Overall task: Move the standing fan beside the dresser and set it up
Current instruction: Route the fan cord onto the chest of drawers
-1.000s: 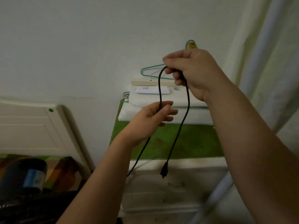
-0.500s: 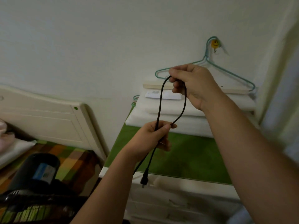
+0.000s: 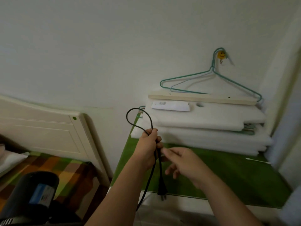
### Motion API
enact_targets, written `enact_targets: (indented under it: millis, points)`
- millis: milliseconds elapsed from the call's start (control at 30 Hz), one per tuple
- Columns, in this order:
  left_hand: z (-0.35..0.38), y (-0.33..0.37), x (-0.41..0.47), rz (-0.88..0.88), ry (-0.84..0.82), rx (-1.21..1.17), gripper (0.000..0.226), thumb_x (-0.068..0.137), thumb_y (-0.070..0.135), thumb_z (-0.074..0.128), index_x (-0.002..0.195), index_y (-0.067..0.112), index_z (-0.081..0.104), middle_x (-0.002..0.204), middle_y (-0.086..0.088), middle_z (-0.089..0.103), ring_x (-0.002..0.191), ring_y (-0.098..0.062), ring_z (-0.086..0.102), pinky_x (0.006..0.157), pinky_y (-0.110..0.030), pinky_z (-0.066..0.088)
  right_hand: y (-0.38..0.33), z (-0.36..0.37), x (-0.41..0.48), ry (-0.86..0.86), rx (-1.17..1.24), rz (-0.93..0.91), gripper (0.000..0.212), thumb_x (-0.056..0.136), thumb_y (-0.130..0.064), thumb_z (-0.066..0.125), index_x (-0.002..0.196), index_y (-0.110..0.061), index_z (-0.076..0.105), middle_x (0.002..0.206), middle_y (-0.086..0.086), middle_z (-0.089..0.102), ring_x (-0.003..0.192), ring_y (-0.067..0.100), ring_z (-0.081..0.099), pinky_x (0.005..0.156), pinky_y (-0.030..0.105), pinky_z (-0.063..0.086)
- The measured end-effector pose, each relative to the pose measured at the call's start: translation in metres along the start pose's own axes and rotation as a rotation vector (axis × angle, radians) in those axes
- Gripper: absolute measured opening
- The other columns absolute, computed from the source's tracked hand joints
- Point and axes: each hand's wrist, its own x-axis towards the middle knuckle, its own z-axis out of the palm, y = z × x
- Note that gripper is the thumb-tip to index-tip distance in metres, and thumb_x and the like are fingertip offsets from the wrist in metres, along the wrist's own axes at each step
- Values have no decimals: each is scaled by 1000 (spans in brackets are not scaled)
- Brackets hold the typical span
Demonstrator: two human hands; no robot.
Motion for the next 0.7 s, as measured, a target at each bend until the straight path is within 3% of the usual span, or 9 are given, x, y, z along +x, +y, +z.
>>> enact_targets:
  millis: [167, 267, 333, 400, 500, 567, 633, 700]
  points:
    - [-8, -3, 11, -32, 78, -290, 8, 107, 21, 44, 104, 14, 46, 64, 0, 41, 46, -12, 36, 40, -26, 39, 8, 26, -2, 58, 1, -37, 17, 101, -24, 55, 108, -33, 68, 92, -6, 77, 54, 14, 63, 46, 25, 44]
    - [-10, -4, 17, -13, 138, -355, 10, 107, 20, 45, 107, 12, 50, 66, -1, 44, 51, -13, 40, 43, -27, 43, 15, 30, 3, 62, -32, 2, 18, 100, -23, 57, 112, -22, 70, 77, 7, 74, 51, 11, 57, 46, 25, 43]
    - [-12, -4, 21, -9, 147, -352, 10, 107, 19, 45, 108, 12, 51, 68, -3, 46, 53, -14, 43, 47, -30, 47, 19, 28, 6, 72, -19, 14, 15, 99, -20, 59, 109, -20, 71, 62, 2, 68, 45, 8, 51, 44, 22, 41]
    - [-14, -4, 25, -10, 135, -350, 10, 107, 17, 45, 106, 10, 52, 69, -4, 47, 54, -16, 46, 53, -34, 52, 18, 20, 8, 125, 2, -5, 11, 97, -16, 62, 103, -17, 72, 66, -3, 72, 43, 5, 48, 43, 18, 39]
    - [-16, -2, 28, -6, 124, -340, 10, 107, 13, 44, 101, 8, 51, 70, -7, 47, 58, -19, 48, 66, -41, 56, 15, 0, 12, 223, -67, -49, 3, 91, -13, 69, 91, -15, 71, 75, -2, 77, 52, -1, 60, 55, 15, 43]
    - [-15, -2, 30, -2, 121, -311, 10, 106, 12, 45, 100, 7, 50, 73, -9, 48, 61, -21, 52, 70, -43, 57, 15, -15, 14, 212, -155, -57, 5, 89, -13, 72, 86, -17, 71, 74, -4, 77, 61, 1, 67, 63, 21, 45]
    - [-14, -2, 34, 16, 141, -219, 11, 106, 14, 45, 102, 5, 50, 77, -11, 54, 64, -24, 58, 66, -42, 60, 18, -30, 16, 195, -245, -27, 6, 89, -16, 73, 84, -20, 72, 74, -8, 77, 71, 16, 72, 72, 31, 54]
    - [-15, -6, 39, 38, 153, -29, 15, 107, 19, 44, 108, 5, 50, 86, -12, 63, 65, -24, 65, 59, -38, 60, 23, -45, 17, 192, -339, 10, 8, 89, -20, 73, 81, -22, 73, 74, -12, 76, 78, 17, 73, 88, 39, 55]
